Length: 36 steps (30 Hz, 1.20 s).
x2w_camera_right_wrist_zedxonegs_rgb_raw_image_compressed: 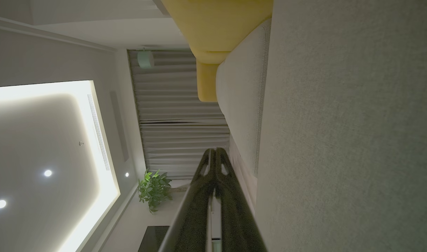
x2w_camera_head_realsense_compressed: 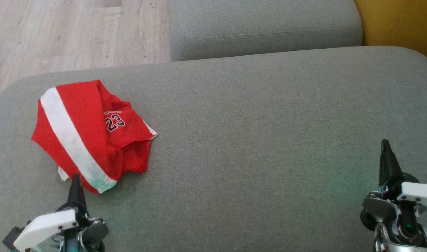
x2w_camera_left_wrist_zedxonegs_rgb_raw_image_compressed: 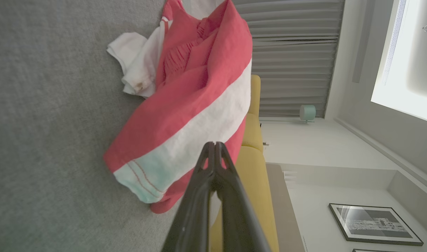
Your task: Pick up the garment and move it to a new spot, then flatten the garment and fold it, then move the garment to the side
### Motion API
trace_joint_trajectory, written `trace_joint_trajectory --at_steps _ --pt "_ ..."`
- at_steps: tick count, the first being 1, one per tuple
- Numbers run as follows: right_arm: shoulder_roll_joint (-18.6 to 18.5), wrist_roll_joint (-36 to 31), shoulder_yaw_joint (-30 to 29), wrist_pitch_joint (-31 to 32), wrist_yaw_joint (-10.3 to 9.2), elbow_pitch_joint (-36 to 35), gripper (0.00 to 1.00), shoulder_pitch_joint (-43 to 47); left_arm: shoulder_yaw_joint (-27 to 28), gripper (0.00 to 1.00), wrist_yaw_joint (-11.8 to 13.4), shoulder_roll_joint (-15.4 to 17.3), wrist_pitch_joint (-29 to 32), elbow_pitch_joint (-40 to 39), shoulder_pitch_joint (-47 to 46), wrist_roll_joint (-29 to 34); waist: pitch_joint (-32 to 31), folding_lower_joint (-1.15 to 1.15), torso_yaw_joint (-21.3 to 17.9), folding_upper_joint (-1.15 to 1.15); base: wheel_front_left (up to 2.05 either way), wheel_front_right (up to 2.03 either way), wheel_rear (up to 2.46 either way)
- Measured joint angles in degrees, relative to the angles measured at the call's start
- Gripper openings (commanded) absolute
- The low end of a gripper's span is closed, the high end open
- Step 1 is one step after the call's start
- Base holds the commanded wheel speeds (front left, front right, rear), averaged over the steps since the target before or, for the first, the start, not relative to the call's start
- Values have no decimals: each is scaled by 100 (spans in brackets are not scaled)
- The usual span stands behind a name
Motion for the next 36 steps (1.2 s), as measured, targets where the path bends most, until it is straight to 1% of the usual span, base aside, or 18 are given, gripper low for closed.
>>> trace_joint_trajectory --at_steps 36 --pt "0 0 0 0 0 0 0 1 0 0 0 0 0 0 0 0 0 0 0 0 0 0 0"
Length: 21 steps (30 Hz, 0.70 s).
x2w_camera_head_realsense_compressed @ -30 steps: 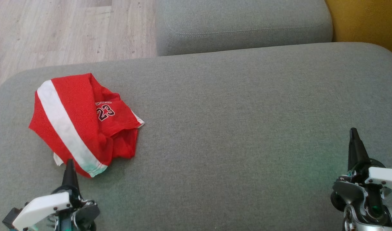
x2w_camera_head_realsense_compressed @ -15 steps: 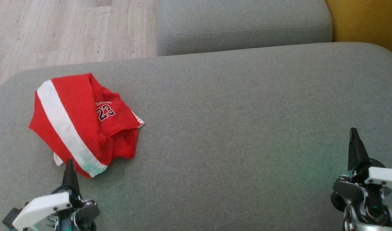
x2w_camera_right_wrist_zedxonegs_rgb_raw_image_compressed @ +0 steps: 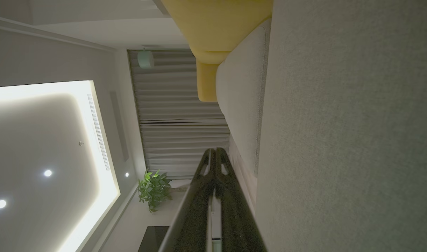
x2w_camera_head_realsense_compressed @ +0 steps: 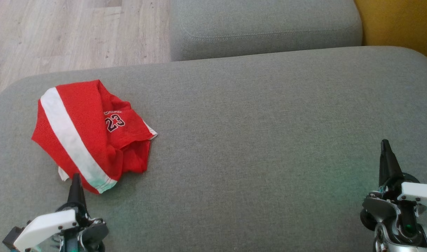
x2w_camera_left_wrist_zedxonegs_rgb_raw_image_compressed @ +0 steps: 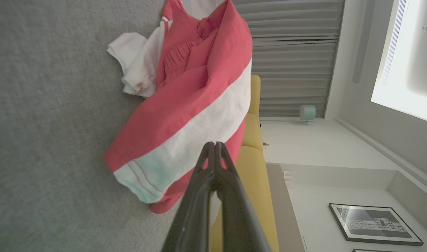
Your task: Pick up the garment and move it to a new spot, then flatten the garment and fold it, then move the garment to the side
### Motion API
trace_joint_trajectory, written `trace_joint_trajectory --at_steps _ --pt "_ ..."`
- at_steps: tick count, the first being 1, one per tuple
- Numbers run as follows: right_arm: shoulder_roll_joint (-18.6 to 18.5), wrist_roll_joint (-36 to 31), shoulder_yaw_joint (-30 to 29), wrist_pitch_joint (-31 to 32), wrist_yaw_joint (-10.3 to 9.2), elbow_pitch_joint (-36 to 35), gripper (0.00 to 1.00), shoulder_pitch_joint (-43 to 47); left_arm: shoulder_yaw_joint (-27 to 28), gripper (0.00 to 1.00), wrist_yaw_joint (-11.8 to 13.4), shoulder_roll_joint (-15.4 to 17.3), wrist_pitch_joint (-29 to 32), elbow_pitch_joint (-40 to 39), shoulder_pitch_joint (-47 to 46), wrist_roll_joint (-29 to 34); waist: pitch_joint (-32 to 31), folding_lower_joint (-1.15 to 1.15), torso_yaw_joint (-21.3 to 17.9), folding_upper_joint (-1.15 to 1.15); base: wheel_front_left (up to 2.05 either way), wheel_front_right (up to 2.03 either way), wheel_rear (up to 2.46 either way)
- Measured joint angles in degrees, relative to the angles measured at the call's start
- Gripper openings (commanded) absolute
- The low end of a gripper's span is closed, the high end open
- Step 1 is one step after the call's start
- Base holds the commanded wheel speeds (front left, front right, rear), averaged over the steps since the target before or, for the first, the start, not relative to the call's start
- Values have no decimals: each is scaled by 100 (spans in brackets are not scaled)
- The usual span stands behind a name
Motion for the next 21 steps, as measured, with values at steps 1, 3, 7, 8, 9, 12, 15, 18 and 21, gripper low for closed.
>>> trace_joint_trajectory --at_steps 1,3,7,8,9,12,15,18,21 --pt "0 0 0 0 0 0 0 0 0 0 0 0 0 0 0 0 0 0 0 0 0 0 0" --pt "0 0 0 0 0 0 0 0 0 0 0 0 0 0 0 0 0 0 0 0 0 0 0" --pt "0 0 0 0 0 0 0 0 0 0 0 0 0 0 0 0 0 0 0 0 0 0 0" --pt "0 0 0 0 0 0 0 0 0 0 0 0 0 0 0 0 0 0 0 0 0 0 0" --pt "0 0 0 0 0 0 0 0 0 0 0 0 0 0 0 0 0 0 0 0 0 0 0" --pt "0 0 0 0 0 0 0 0 0 0 0 0 0 0 0 0 0 0 0 0 0 0 0" --pt "0 0 0 0 0 0 0 0 0 0 0 0 0 0 0 0 0 0 0 0 0 0 0" --pt "0 0 0 0 0 0 0 0 0 0 0 0 0 0 -1 0 0 0 0 0 0 0 0" --pt "0 0 0 0 0 0 0 0 0 0 0 0 0 0 -1 0 0 0 0 0 0 0 0"
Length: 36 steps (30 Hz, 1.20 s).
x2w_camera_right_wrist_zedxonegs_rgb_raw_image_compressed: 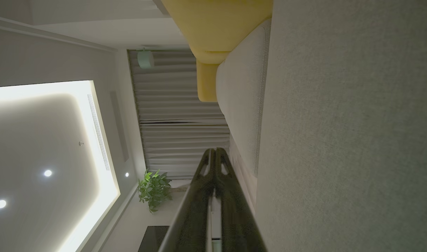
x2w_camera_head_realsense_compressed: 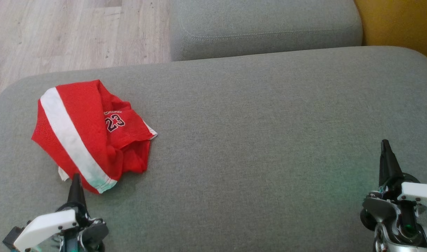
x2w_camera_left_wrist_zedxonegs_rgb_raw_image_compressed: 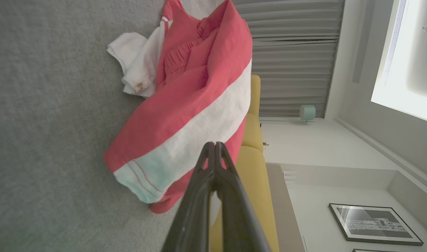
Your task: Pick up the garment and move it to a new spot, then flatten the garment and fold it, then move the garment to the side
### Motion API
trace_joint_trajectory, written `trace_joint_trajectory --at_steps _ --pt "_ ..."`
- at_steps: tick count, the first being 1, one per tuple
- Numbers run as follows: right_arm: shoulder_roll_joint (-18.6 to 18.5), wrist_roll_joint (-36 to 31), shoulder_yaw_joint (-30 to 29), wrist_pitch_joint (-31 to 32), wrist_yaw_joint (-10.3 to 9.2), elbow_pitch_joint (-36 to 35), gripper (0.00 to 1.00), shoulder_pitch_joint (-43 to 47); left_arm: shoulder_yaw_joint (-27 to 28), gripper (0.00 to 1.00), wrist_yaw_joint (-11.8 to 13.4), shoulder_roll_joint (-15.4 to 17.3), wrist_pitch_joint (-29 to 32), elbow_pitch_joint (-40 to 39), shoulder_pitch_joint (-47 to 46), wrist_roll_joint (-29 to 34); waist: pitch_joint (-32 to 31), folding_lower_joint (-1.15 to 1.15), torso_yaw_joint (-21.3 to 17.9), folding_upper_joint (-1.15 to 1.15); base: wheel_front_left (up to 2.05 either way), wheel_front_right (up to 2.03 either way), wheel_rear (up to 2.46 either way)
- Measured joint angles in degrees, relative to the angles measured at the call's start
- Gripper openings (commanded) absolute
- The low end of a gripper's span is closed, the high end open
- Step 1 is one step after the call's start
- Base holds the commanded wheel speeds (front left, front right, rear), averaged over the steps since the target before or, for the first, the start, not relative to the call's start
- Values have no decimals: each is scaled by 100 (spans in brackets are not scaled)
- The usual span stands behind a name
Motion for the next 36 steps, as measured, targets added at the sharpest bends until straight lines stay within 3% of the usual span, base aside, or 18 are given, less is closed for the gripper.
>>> trace_joint_trajectory --at_steps 36 --pt "0 0 1 0 0 0 0 1 0 0 0 0 0 0 0 0 0 0 0 0 0 0 0"
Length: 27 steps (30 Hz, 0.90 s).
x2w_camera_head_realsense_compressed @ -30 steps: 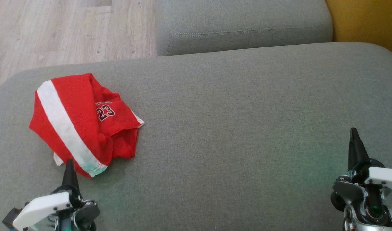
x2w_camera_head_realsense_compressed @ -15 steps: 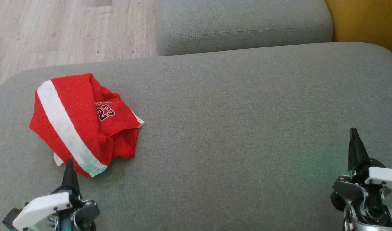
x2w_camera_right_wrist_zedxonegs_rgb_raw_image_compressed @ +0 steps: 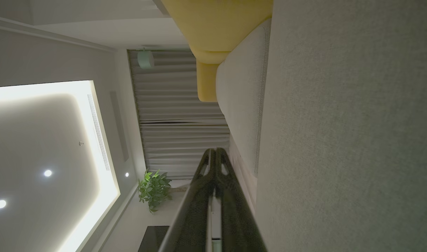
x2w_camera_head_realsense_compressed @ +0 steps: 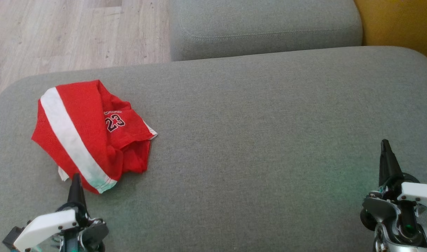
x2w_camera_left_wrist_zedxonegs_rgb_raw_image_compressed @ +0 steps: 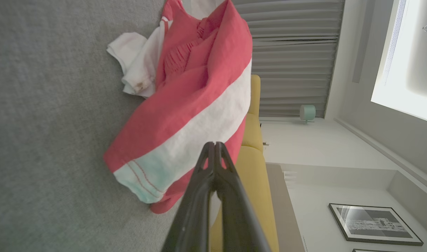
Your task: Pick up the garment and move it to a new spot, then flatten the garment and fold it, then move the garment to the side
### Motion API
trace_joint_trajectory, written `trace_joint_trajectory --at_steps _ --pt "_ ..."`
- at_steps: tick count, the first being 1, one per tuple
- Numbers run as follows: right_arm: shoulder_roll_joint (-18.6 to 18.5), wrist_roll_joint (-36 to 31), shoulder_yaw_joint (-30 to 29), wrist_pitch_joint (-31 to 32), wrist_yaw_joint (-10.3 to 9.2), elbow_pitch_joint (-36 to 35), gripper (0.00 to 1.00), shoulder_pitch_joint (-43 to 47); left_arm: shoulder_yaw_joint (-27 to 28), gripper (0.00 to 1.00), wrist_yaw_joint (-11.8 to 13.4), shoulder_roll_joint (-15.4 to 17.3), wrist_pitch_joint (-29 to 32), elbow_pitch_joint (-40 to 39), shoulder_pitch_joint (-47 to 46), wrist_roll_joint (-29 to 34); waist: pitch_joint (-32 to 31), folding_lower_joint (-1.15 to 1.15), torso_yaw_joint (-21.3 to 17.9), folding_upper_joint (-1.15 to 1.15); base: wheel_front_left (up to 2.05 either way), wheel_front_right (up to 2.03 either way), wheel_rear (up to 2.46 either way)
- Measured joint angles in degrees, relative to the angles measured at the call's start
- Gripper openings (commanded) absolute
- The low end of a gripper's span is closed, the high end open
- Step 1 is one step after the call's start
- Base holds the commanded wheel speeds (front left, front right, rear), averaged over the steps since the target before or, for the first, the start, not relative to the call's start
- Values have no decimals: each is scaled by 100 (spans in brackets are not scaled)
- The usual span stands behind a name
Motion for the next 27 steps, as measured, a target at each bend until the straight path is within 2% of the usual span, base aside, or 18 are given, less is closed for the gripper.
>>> trace_joint_trajectory --at_steps 19,20,27 --pt "2 -1 1 0 0 38 0 2 -2 0 4 -2 -2 33 5 1 0 0 0 0 0 0 0" --pt "5 -1 7 0 0 114 100 13 -10 100 5 -8 -2 104 26 0 0 0 0 0 0 0 0" --pt "38 -13 73 -62 0 326 100 313 -59 100 7 -47 -77 308 324 7 -1 0 -8 0 0 0 0"
